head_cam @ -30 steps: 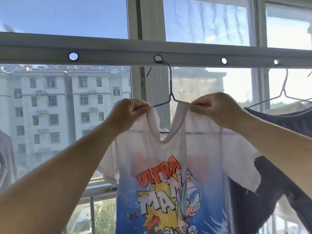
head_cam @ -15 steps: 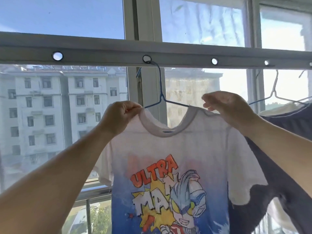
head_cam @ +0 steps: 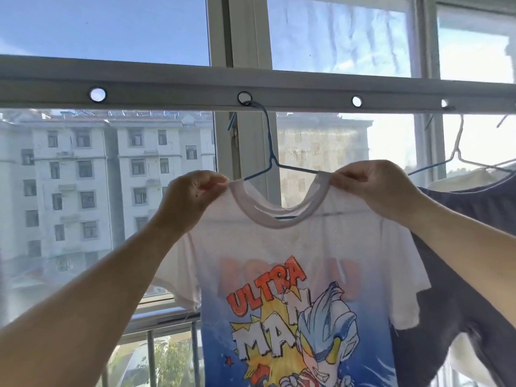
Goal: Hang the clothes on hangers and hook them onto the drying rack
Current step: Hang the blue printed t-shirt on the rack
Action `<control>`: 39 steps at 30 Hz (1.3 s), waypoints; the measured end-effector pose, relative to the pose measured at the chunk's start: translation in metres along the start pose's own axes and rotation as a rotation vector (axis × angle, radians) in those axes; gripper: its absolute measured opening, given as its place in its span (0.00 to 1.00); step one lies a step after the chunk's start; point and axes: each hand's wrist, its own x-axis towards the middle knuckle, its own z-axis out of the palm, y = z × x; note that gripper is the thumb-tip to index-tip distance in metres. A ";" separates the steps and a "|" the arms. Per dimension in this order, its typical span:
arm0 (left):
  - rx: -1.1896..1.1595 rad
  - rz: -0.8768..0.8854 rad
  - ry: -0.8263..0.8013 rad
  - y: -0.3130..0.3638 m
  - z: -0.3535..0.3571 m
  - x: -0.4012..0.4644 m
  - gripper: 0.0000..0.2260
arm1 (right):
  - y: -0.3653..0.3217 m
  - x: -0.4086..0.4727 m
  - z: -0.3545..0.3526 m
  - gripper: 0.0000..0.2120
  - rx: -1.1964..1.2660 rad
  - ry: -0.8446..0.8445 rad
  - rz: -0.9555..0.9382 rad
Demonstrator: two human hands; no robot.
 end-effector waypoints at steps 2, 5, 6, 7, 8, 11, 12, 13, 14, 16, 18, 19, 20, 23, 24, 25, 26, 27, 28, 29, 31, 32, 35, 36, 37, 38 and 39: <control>-0.004 0.011 0.008 -0.002 0.000 -0.001 0.06 | -0.001 -0.001 0.003 0.11 -0.019 0.009 -0.031; -0.031 -0.025 0.054 -0.004 0.004 0.002 0.04 | -0.001 0.000 0.005 0.11 -0.040 0.025 -0.053; -0.047 -0.046 0.062 -0.005 0.005 0.003 0.03 | -0.001 0.001 0.004 0.11 -0.044 0.029 -0.046; -0.082 -0.075 0.081 -0.006 0.007 0.003 0.02 | 0.000 0.002 0.004 0.10 -0.057 0.031 -0.040; -0.120 -0.106 0.122 -0.006 0.008 0.004 0.04 | 0.001 0.003 0.003 0.10 -0.080 0.030 -0.034; -0.079 -0.142 0.229 -0.005 0.011 0.005 0.06 | -0.002 0.005 0.004 0.09 -0.226 0.031 -0.039; -0.003 -0.125 0.222 -0.005 0.013 0.005 0.07 | -0.005 0.006 0.005 0.10 -0.271 0.029 -0.047; 0.065 -0.102 0.198 -0.005 0.015 0.004 0.09 | -0.009 0.007 0.008 0.12 -0.286 0.022 -0.051; 0.114 -0.078 0.173 -0.005 0.019 0.003 0.11 | -0.015 0.008 0.010 0.14 -0.282 0.010 -0.049; 0.166 -0.047 0.126 -0.002 0.025 0.001 0.17 | -0.028 0.012 0.017 0.15 -0.243 -0.040 -0.044; 0.190 -0.012 0.079 0.003 0.030 0.000 0.20 | -0.036 0.017 0.026 0.13 -0.223 -0.098 -0.055; 0.215 0.006 0.056 0.006 0.032 -0.001 0.21 | -0.040 0.018 0.030 0.12 -0.196 -0.116 -0.059; 0.252 0.022 0.035 0.009 0.033 -0.001 0.22 | -0.041 0.019 0.033 0.12 -0.151 -0.122 -0.051; 0.446 0.145 0.033 0.016 0.035 -0.001 0.23 | -0.041 0.018 0.037 0.10 -0.066 -0.065 -0.037; 0.507 0.212 0.058 0.019 0.034 0.000 0.24 | -0.040 0.017 0.037 0.10 -0.058 -0.033 -0.038; 0.547 0.269 0.087 0.023 0.034 0.002 0.24 | -0.040 0.017 0.036 0.10 -0.051 0.002 -0.037; 0.575 0.309 0.117 0.028 0.032 0.006 0.26 | -0.040 0.017 0.035 0.10 -0.041 0.040 -0.038; 0.598 0.339 0.142 0.034 0.032 0.011 0.27 | -0.040 0.017 0.033 0.10 -0.033 0.076 -0.041; 0.621 0.353 0.157 0.039 0.031 0.016 0.28 | -0.040 0.018 0.031 0.10 -0.030 0.108 -0.045; 0.646 0.356 0.162 0.045 0.030 0.020 0.29 | -0.040 0.018 0.029 0.10 -0.031 0.137 -0.049; 0.706 0.340 0.172 0.056 0.029 0.030 0.31 | -0.041 0.018 0.024 0.10 -0.005 0.199 -0.052; 0.739 0.319 0.170 0.060 0.029 0.034 0.32 | -0.040 0.018 0.022 0.10 0.022 0.233 -0.048; 0.794 0.278 0.139 0.068 0.032 0.042 0.31 | -0.038 0.016 0.015 0.09 0.052 0.310 -0.024; 0.800 0.280 0.128 0.071 0.034 0.043 0.30 | -0.035 0.014 0.012 0.09 0.050 0.323 -0.012; 0.805 0.291 0.130 0.074 0.036 0.044 0.30 | -0.030 0.012 0.008 0.09 0.046 0.331 0.003; 0.811 0.300 0.137 0.075 0.036 0.043 0.30 | -0.025 0.010 0.005 0.09 0.043 0.335 0.023; 0.804 0.313 0.143 0.078 0.038 0.042 0.29 | -0.018 0.006 0.000 0.09 0.031 0.343 0.044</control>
